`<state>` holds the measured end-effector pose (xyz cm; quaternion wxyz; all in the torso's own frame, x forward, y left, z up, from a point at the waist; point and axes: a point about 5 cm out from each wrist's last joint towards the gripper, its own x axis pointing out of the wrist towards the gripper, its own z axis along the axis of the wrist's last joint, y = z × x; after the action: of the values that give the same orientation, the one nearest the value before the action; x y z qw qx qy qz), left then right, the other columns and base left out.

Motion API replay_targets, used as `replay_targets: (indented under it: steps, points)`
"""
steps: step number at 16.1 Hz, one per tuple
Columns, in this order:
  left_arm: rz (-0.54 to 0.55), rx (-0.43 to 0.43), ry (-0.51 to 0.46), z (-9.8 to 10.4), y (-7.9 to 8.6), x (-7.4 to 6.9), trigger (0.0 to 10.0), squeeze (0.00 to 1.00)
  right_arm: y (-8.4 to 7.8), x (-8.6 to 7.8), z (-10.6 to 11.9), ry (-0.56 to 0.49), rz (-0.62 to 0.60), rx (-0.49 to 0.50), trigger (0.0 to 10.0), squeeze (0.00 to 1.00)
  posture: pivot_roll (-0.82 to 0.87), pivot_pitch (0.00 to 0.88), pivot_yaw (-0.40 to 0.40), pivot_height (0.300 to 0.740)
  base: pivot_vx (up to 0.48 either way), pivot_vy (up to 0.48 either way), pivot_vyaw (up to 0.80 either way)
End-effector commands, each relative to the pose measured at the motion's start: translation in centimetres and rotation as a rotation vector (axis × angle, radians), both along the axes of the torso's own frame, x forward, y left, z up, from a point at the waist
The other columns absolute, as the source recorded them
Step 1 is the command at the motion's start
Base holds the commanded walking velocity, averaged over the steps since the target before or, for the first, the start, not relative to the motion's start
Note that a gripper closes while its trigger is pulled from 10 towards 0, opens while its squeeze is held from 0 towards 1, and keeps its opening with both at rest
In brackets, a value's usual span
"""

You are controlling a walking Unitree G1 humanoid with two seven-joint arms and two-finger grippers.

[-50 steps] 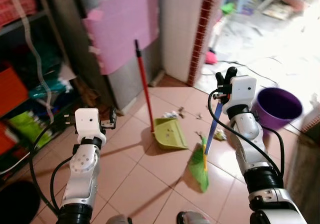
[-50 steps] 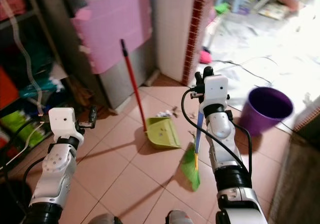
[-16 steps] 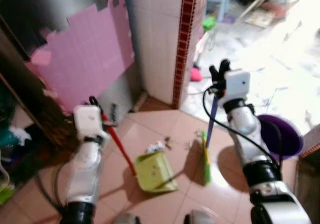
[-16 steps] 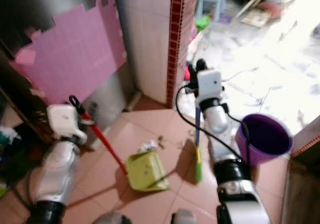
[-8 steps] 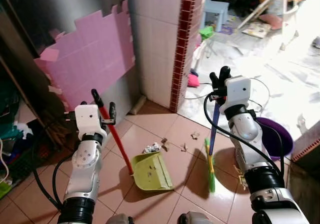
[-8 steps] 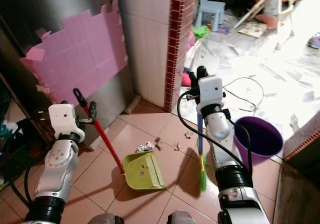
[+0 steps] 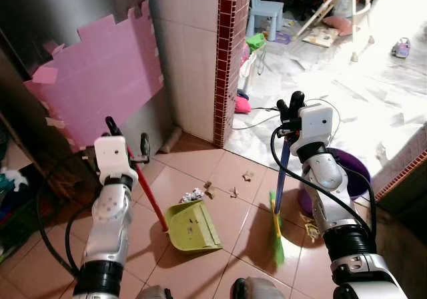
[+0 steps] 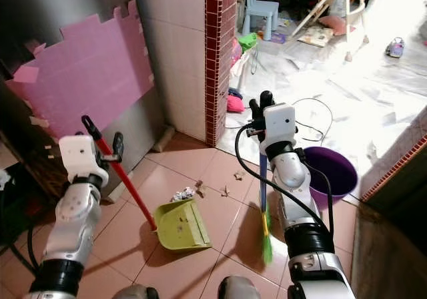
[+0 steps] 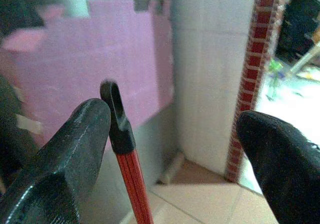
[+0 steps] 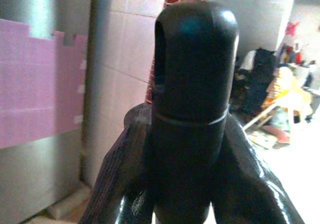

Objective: Sweep floor

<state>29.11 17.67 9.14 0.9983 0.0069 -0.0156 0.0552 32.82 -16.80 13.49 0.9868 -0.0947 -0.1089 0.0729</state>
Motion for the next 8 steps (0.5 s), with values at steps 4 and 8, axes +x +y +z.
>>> replay_targets:
  steps: [4, 8]
  points:
    - [0.061, 0.02, -0.001, 0.06, 1.06, -0.02, 10.0, 0.0, 0.44, 0.23, 1.86, -0.064, 0.026, 0.055, 0.0, 0.0, -0.07, 0.0, 0.018, 0.74, 0.0, 0.0, 0.0]
    - [0.07, 0.017, -0.005, 0.16, 1.01, 0.21, 10.0, 0.0, 0.66, 0.27, 1.68, -0.046, 0.043, 0.051, 10.0, 0.0, -0.07, 0.0, 0.015, 0.74, 0.0, 0.0, 0.0]
